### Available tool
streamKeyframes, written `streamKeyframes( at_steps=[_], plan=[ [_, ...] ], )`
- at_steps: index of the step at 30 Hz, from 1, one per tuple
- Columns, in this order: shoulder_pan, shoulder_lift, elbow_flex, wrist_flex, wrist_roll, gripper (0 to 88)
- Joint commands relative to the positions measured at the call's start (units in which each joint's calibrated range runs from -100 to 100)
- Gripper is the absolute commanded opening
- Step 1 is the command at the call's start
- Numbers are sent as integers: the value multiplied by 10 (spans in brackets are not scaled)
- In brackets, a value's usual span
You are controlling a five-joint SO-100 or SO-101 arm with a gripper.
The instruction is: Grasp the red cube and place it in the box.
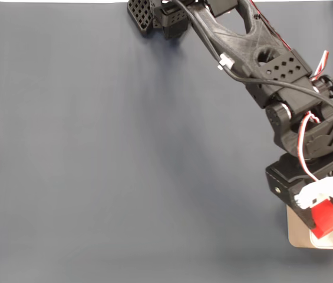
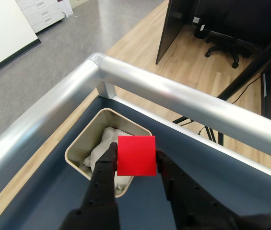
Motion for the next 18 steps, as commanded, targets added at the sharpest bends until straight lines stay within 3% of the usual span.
streamKeyframes(
  at_steps=[1,18],
  plan=[
    [-9,2,-44,-2,4,25],
    [-27,56,-109,-2,13,25]
  ],
)
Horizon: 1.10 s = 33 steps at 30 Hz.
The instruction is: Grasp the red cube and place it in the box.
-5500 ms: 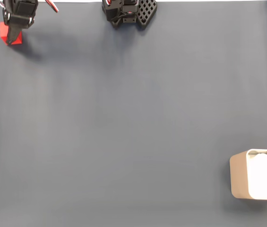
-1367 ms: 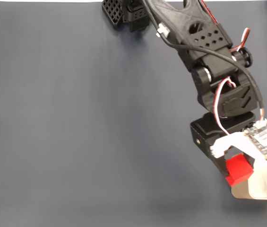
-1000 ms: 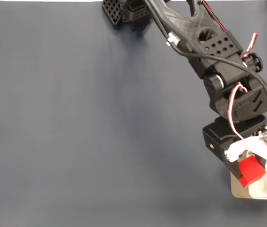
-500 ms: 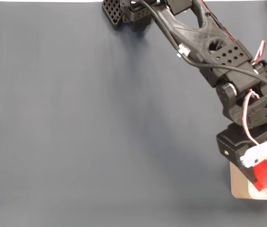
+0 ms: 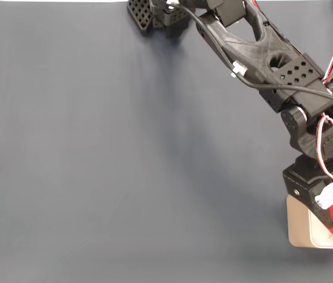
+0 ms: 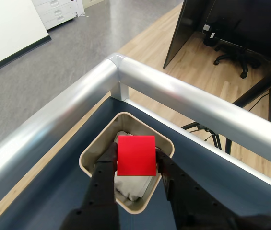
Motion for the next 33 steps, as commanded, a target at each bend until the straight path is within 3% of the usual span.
streamKeyframes(
  at_steps=[1,33],
  plan=[
    [-5,-8,-30,-2,4,25],
    [-12,-25,-26,-2,6,45]
  ],
)
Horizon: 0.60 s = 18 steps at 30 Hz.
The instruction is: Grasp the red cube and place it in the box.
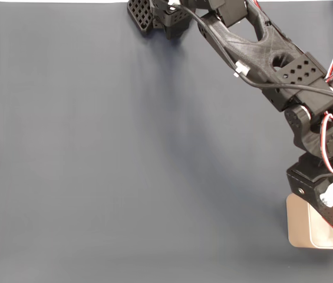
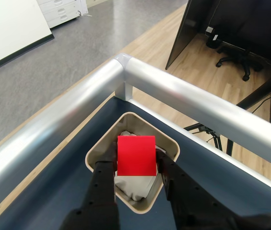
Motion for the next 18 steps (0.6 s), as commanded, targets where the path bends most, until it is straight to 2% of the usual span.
streamKeyframes(
  at_steps=[1,3,6,11,18],
  plan=[
    [-3,-25,-26,-2,2,98],
    [-3,-25,-28,-3,-4,254],
    [-3,-25,-41,-3,-15,385],
    [-2,-25,-45,-3,-10,445],
    [-1,-25,-45,-11,-8,461]
  ],
)
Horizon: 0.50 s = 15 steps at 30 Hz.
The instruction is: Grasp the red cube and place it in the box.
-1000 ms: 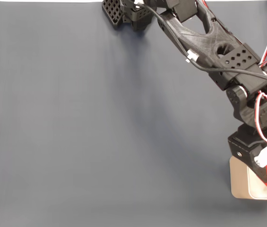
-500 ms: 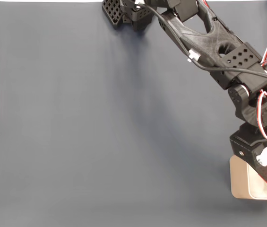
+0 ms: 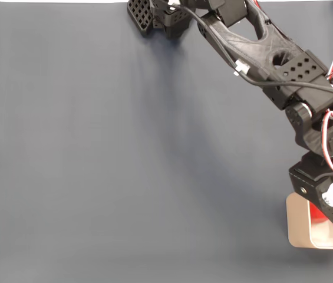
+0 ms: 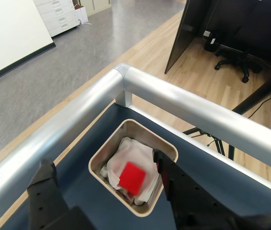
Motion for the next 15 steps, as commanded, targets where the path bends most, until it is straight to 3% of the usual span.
streamKeyframes(
  at_steps=[1,15],
  plan=[
    [-1,-25,-26,-11,0,461],
    [0,-27,-22,-14,0,458]
  ],
)
